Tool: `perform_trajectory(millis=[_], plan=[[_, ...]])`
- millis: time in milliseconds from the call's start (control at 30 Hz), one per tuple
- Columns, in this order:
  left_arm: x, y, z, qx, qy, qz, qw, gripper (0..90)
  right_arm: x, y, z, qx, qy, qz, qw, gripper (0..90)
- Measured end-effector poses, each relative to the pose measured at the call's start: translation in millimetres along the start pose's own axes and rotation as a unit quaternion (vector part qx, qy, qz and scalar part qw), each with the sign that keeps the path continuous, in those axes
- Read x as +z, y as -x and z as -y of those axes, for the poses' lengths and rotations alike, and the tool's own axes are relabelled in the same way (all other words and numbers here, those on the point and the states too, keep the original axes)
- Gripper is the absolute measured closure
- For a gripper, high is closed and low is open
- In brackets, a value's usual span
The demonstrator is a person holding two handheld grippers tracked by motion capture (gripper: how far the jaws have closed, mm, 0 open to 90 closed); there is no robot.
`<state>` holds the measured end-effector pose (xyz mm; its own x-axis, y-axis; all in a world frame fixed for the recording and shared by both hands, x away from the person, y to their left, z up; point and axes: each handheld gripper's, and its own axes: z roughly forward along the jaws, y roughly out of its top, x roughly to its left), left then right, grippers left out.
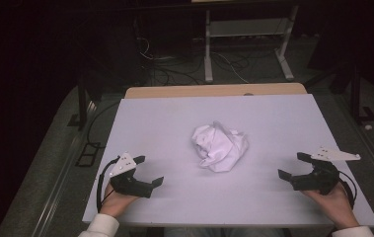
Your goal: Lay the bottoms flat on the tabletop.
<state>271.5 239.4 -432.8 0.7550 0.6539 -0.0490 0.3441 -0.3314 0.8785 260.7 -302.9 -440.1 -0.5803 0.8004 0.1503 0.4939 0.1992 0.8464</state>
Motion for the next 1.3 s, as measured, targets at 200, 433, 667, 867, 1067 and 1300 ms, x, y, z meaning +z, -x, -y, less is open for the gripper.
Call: perform_trajectory(millis=[200, 433, 667, 867, 1067, 1300], plan=[[-0.3, 0.4, -0.2, 0.001, 0.001, 0.0, 1.0, 0.0, -0.4, 0.0, -0.2, 0.0, 0.002, -0.001, 1.0, 0.0], [-1.3, 0.2, -0.6, 0.001, 0.002, -0.003, 1.0, 0.0, -0.9, -0.4, -1.2, -0.001, 0.002, 0.001, 1.0, 0.0], [-2.3, 1.0, -2.0, -0.002, 0.001, -0.007, 1.0, 0.0, -0.2, -1.8, -4.1, -0.005, -0.002, 0.001, 1.0, 0.0], [-2.4, 5.6, -6.1, -0.001, -0.005, -0.007, 1.0, 0.0, -3.5, -2.6, -9.3, 0.0, 0.003, 0.003, 1.0, 0.0], [1.4, 10.3, -14.6, 0.015, -0.021, -0.002, 0.9997, 0.0, -5.2, -4.4, -20.0, -0.007, 0.001, 0.001, 1.0, 0.0], [2.3, 7.3, -22.7, 0.019, -0.021, -0.002, 0.9996, 0.0, -2.5, -3.7, -29.1, -0.009, -0.004, -0.002, 0.9999, 0.0]])
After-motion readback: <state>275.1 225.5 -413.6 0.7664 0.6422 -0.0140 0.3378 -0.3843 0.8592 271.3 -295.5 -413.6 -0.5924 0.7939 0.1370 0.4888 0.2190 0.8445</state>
